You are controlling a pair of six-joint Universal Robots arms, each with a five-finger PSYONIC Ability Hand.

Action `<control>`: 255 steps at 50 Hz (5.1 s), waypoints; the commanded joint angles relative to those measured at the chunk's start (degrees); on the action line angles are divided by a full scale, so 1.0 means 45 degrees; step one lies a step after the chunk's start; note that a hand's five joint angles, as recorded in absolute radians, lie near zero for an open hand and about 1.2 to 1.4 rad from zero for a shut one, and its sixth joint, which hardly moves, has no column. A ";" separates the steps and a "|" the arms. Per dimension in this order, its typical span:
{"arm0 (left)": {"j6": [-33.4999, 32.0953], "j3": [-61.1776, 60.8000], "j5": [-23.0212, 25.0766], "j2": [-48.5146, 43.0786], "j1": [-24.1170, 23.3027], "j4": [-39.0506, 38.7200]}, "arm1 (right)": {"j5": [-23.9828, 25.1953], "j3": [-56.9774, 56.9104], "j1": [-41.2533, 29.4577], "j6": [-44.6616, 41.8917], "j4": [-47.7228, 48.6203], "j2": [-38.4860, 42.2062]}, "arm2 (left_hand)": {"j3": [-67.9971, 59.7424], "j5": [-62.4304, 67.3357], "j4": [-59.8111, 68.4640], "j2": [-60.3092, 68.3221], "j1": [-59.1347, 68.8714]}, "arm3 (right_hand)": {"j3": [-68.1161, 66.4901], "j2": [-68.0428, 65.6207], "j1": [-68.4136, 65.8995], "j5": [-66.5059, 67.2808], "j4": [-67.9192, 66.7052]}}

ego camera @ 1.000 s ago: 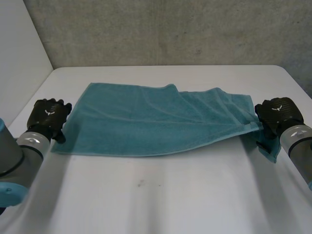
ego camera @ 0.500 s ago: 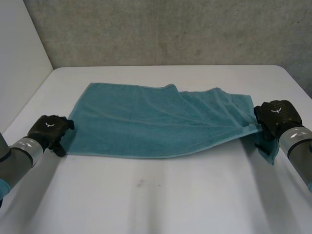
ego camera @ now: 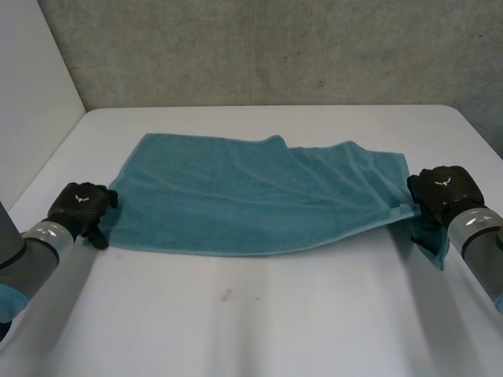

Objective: Fold the laundry

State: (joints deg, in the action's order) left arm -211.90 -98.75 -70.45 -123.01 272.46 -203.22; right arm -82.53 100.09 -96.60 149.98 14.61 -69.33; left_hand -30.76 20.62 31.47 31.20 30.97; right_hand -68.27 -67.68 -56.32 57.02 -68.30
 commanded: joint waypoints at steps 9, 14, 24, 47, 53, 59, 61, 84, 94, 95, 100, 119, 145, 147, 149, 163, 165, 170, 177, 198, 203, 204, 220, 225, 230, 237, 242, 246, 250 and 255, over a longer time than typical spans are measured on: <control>0.0039 0.0714 0.0011 -0.0204 -0.0020 0.0023 | 0.0000 0.0004 0.0001 -0.0009 0.0014 0.0015 | -0.4654 0.4685 0.4496 0.4557 0.4608 | -0.2607 -0.2738 -0.5262 0.2885 -0.2600; 0.0059 0.0715 0.0031 -0.0282 -0.0078 0.0043 | -0.0020 -0.0015 0.0001 -0.0009 -0.0005 0.0015 | -0.8143 0.8174 0.7985 0.8046 0.8097 | -0.2607 -0.2738 -0.5262 0.2885 -0.2600; 0.0039 0.0598 0.0031 -0.0321 -0.0196 0.0062 | -0.0039 -0.0015 0.0020 -0.0009 0.0015 0.0054 | -0.8779 0.8810 0.8621 0.8682 0.8733 | -0.2607 -0.2738 -0.5262 0.2885 -0.2600; 0.0019 -0.0672 0.0109 0.1281 -0.0059 0.0551 | -0.0039 -0.0015 0.0001 -0.0009 -0.0005 0.0093 | -0.2349 0.2380 0.2191 0.2252 0.2303 | -0.2607 -0.2738 -0.5262 0.2885 -0.2600; 0.0000 -0.0575 0.0109 0.0892 -0.0039 0.0473 | -0.0039 0.0004 0.0001 -0.0009 -0.0005 0.0093 | -0.2387 0.2418 0.2229 0.2290 0.2341 | -0.2607 -0.2738 -0.5262 0.2885 -0.2600; -0.0059 -0.0476 0.0090 0.0558 -0.0039 0.0473 | -0.0059 -0.0015 0.0001 -0.0028 -0.0005 0.0093 | -0.2387 0.2418 0.2229 0.2290 0.2341 | -0.2607 -0.2738 -0.5262 0.2885 -0.2600; -0.0059 -0.0399 0.0090 0.0383 -0.0039 0.0414 | -0.0039 -0.0015 0.0001 -0.0028 -0.0005 0.0112 | -0.2424 0.2455 0.2266 0.2327 0.2378 | -0.2607 -0.2738 -0.5262 0.2885 -0.2600; -0.0059 0.0793 0.0031 -0.0360 -0.0176 0.0355 | -0.0078 -0.0035 0.0001 -0.0106 0.0015 0.0288 | -0.3508 0.3539 0.3350 0.3411 0.3462 | -0.2607 -0.2738 -0.5262 0.2885 -0.2600; -0.0059 0.0949 0.0051 -0.0633 -0.0274 0.0336 | -0.0078 -0.0035 0.0001 -0.0126 0.0015 0.0405 | -0.4291 0.4322 0.4133 0.4194 0.4245 | -0.2607 -0.2738 -0.5262 0.2885 -0.2600; -0.0059 0.0988 0.0051 -0.0692 -0.0312 0.0336 | -0.0098 -0.0054 0.0001 -0.0126 0.0015 0.0464 | -0.4922 0.4953 0.4764 0.4825 0.4876 | -0.2607 -0.2738 -0.5262 0.2885 -0.2600; -0.0059 0.1105 0.0051 -0.0790 -0.0371 0.0336 | -0.0117 -0.0112 0.0001 -0.0126 0.0015 0.0523 | -0.8952 0.8983 0.8794 0.8855 0.8906 | -0.2607 -0.2738 -0.5262 0.2885 -0.2600; -0.0020 -0.0727 -0.0125 0.2818 -0.0353 0.0531 | -0.0079 -0.0327 0.0098 -0.0398 -0.1776 -0.0315 | -1.0942 1.0973 1.0784 1.0845 1.0896 | -0.2607 -0.2738 -0.5262 0.2885 -0.2600; 0.0117 -0.2332 -0.0242 0.4737 0.0664 0.1664 | 0.2715 0.1352 0.3946 0.2863 -0.3775 -0.1059 | -1.0942 1.0973 1.0784 1.0845 1.0896 | 0.5043 0.4912 0.2388 -0.4764 0.5050; 0.0117 -0.2332 -0.0242 0.4737 0.0664 0.1644 | 0.2812 0.1585 0.4044 0.2863 -0.3600 -0.1040 | -1.0942 1.0973 1.0784 1.0845 1.0896 | 0.0362 0.0231 -0.2293 -0.0084 0.0369; 0.0117 -0.2332 -0.0262 0.4737 0.0683 0.1644 | 0.2812 0.1664 0.4102 0.2863 -0.3444 -0.1040 | -1.0942 1.0973 1.0784 1.0845 1.0896 | -0.2578 -0.2709 -0.5233 0.2856 -0.2571; 0.0176 -0.2742 -0.0242 0.6749 0.1074 0.2875 | 0.3379 0.1801 0.4356 0.0988 -0.4868 -0.4712 | -1.0942 1.0973 1.0784 1.0845 1.0896 | -0.2607 -0.2738 -0.5262 0.2885 -0.2600; 0.0331 -0.2723 -0.0029 0.7954 0.1230 0.3614 | 0.3825 0.1394 0.4395 0.0152 -0.5840 -0.5878 | -1.0942 1.0973 1.0784 1.0845 1.0896 | -0.2607 -0.2738 -0.5262 0.2885 -0.2600; 0.0721 -0.2606 0.0615 0.9188 0.1230 0.4260 | 0.4237 0.0359 0.4376 -0.0398 -0.6935 -0.6916 | -1.0942 1.0973 1.0784 1.0845 1.0896 | -0.2607 -0.2738 -0.5262 0.2885 -0.2600; 0.0801 -0.2644 0.0793 0.9152 0.0957 0.4203 | 0.4277 -0.0132 0.4278 -0.0770 -0.7720 -0.6430 | -1.0942 1.0973 1.0784 1.0845 1.0896 | -0.2607 -0.2738 -0.5262 0.2885 -0.2600; 0.0527 0.2706 -0.0789 0.0891 -0.1172 0.3813 | 0.0957 -0.3824 0.1447 -0.0871 -0.6532 0.1148 | -1.0942 1.0973 1.0784 1.0845 1.0896 | -0.2607 -0.2738 -0.5262 0.2885 -0.2600; 0.0527 0.2610 -0.0750 0.0870 -0.1192 0.3793 | 0.0937 -0.3668 0.1388 -0.0244 -0.6041 0.1206 | -0.8245 0.8276 0.8087 0.8148 0.8199 | -0.2607 -0.2738 -0.5262 0.2885 -0.2600; 0.0527 0.2610 -0.0750 0.0870 -0.1192 0.3793 | 0.0937 -0.3668 0.1388 -0.0243 -0.6040 0.1206 | -0.8218 0.8249 0.8060 0.8121 0.8172 | -0.2607 -0.2738 -0.5262 0.2885 -0.2600; 0.0254 0.0285 0.0480 0.3194 -0.0996 0.3226 | 0.0957 -0.3179 0.1505 -0.0243 -0.5689 0.1226 | -0.1602 0.1633 0.1444 0.1505 0.1556 | -0.2607 -0.2738 -0.5262 0.2885 -0.2600; -0.0098 -0.0476 0.1457 0.3800 -0.0645 0.2992 | 0.0957 -0.3024 0.1466 -0.0243 -0.5533 0.1226 | -0.1938 0.1969 0.1780 0.1841 0.1892 | -0.2607 -0.2738 -0.5262 0.2885 -0.2600; -0.1792 -0.1237 0.3074 0.3839 0.0466 0.2641 | 0.0976 -0.2926 0.1485 -0.0243 -0.5396 0.1226 | -0.2124 0.2155 0.1966 0.2027 0.2078 | -0.2607 -0.2738 -0.5262 0.2885 -0.2600; -0.3668 -0.1278 0.4190 0.2808 0.0839 0.2193 | 0.0976 -0.2828 0.1446 -0.0262 -0.5376 0.1226 | -0.2125 0.2156 0.1967 0.2028 0.2079 | -0.2607 -0.2738 -0.5262 0.2885 -0.2600; -0.4746 -0.1160 0.4328 0.2140 0.0859 0.2074 | 0.0976 -0.2769 0.1427 -0.0262 -0.5376 0.1226 | -0.2162 0.2193 0.2005 0.2066 0.2116 | -0.2607 -0.2738 -0.5262 0.2885 -0.2600; -0.4941 -0.1004 0.4308 0.1712 0.0859 0.1725 | 0.0976 -0.2672 0.1407 -0.0262 -0.5357 0.1226 | -0.2422 0.2453 0.2264 0.2325 0.2376 | -0.2607 -0.2738 -0.5262 0.2885 -0.2600; -0.4922 -0.1004 0.4308 0.1456 0.0820 0.1117 | 0.0957 -0.2632 0.1388 -0.0262 -0.5298 0.1226 | -0.3583 0.3614 0.3425 0.3486 0.3537 | -0.2607 -0.2738 -0.5262 0.2885 -0.2600; -0.4883 -0.0945 0.4289 0.1047 0.0625 -0.0052 | 0.0957 -0.2515 0.1368 -0.0262 -0.5200 0.1226 | -0.7571 0.7602 0.7413 0.7474 0.7525 | -0.2607 -0.2738 -0.5262 0.2885 -0.2600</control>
State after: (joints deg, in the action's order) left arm -234.36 -103.31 -50.94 -116.33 276.12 -197.70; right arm -78.19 88.21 -90.33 148.79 -9.25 -63.81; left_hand -43.48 32.91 43.18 43.53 44.06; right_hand -67.97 -67.74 -55.91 57.02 -68.32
